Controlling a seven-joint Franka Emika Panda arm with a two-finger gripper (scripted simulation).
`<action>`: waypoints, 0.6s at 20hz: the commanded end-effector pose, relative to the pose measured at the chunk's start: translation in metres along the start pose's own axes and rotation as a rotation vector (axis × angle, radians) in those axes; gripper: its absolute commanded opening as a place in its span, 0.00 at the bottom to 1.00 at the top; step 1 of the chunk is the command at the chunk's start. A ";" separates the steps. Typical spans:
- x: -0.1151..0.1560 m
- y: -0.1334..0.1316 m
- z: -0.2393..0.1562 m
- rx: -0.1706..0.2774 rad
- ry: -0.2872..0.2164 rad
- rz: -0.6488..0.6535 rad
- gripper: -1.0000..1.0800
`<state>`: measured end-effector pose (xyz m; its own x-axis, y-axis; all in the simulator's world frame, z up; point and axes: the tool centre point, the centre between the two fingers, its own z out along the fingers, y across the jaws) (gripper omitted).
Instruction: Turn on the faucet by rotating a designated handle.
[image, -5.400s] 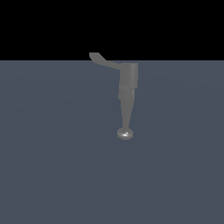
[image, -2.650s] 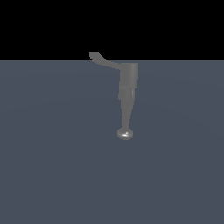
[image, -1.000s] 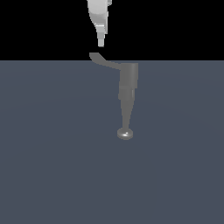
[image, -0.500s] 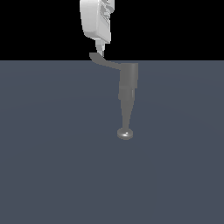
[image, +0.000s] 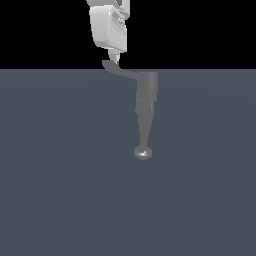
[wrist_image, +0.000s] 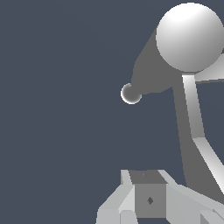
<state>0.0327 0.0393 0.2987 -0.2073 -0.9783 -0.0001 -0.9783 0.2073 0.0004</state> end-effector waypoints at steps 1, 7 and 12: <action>0.000 0.000 0.000 0.000 0.000 0.000 0.00; 0.000 0.018 0.000 0.000 0.000 0.000 0.00; 0.001 0.033 0.000 0.000 0.000 0.000 0.00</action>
<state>0.0071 0.0443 0.3004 -0.2076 -0.9782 -0.0017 -0.9782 0.2076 -0.0056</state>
